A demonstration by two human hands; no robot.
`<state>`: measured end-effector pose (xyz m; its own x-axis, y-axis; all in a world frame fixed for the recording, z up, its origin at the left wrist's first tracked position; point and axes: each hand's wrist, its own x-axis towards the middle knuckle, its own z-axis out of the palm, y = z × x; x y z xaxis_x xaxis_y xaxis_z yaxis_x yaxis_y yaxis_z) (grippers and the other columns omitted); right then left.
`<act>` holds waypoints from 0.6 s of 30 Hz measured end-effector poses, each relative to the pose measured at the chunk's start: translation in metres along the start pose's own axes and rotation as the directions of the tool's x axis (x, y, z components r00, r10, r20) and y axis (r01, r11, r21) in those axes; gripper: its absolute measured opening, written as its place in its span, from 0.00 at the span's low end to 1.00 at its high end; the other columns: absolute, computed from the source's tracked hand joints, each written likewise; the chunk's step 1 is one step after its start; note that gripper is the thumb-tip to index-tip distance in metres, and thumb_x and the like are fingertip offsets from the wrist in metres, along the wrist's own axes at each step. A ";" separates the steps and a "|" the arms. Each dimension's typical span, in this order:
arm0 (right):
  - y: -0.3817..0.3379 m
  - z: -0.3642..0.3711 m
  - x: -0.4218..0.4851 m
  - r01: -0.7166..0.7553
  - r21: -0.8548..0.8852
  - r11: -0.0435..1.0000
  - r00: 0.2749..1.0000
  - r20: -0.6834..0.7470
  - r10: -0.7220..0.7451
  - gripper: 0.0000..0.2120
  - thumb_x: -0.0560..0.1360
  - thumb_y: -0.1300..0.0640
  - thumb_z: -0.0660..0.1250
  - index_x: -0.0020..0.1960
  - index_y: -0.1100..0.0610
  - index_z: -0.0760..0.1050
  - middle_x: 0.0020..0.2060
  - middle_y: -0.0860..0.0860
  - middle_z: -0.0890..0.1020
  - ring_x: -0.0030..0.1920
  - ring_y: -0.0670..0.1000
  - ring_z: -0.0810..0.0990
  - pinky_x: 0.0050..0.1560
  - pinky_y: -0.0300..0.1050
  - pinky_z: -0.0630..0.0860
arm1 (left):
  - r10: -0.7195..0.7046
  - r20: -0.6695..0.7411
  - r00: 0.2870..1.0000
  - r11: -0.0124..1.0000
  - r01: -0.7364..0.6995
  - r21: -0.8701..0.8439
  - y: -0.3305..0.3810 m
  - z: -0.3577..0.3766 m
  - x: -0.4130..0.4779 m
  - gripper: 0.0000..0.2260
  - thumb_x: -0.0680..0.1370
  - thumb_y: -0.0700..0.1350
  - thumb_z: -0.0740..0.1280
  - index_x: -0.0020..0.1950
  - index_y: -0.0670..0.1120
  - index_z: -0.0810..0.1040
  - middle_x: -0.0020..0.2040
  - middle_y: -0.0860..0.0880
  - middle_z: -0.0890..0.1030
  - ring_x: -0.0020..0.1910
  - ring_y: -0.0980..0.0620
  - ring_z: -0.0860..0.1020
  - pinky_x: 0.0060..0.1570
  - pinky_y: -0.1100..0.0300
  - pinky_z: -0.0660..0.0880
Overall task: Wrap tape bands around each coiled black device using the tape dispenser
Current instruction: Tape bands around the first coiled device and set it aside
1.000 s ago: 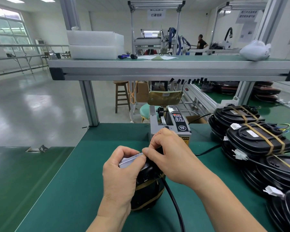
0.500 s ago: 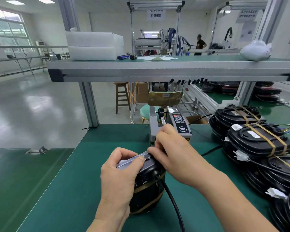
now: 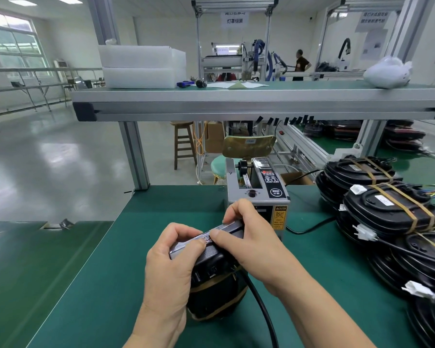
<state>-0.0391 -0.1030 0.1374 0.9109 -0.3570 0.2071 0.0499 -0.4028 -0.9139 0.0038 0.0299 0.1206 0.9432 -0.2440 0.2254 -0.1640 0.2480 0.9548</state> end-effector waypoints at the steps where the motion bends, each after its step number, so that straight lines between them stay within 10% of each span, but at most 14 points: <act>1: -0.001 0.002 -0.001 -0.012 0.010 1.000 1.000 0.006 0.012 0.16 0.66 0.45 0.71 0.45 0.47 0.67 0.42 0.46 0.75 0.41 0.46 0.72 0.42 0.43 0.69 | 0.007 0.008 1.000 1.000 -0.007 0.004 -0.001 -0.001 0.000 0.03 0.65 0.43 0.67 0.36 0.45 0.78 0.33 0.48 0.79 0.32 0.55 0.75 0.29 0.69 0.71; 12: -0.002 0.015 -0.006 -0.061 0.182 0.981 0.998 -0.012 0.064 0.09 0.78 0.55 0.66 0.53 0.42 0.70 0.47 0.45 0.77 0.46 0.46 0.76 0.52 0.46 0.74 | 0.031 -0.143 0.989 0.998 -0.038 -0.044 -0.012 -0.002 0.003 0.09 0.70 0.41 0.76 0.33 0.46 0.78 0.30 0.51 0.77 0.31 0.55 0.74 0.31 0.67 0.72; 18: 0.029 -0.016 -0.014 -0.063 0.160 0.985 0.971 0.236 0.024 0.19 0.74 0.35 0.66 0.64 0.35 0.71 0.63 0.36 0.77 0.67 0.35 0.71 0.70 0.41 0.65 | -0.041 -0.278 0.960 0.986 -0.006 -0.168 -0.016 -0.008 0.006 0.10 0.72 0.44 0.73 0.30 0.47 0.78 0.29 0.52 0.77 0.28 0.56 0.74 0.28 0.68 0.72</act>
<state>-0.0569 -0.1234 0.1142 0.9828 -0.1571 0.0969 0.0573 -0.2393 -0.9692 0.0143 0.0316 0.1048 0.9923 0.0164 0.1228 -0.1189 0.4037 0.9071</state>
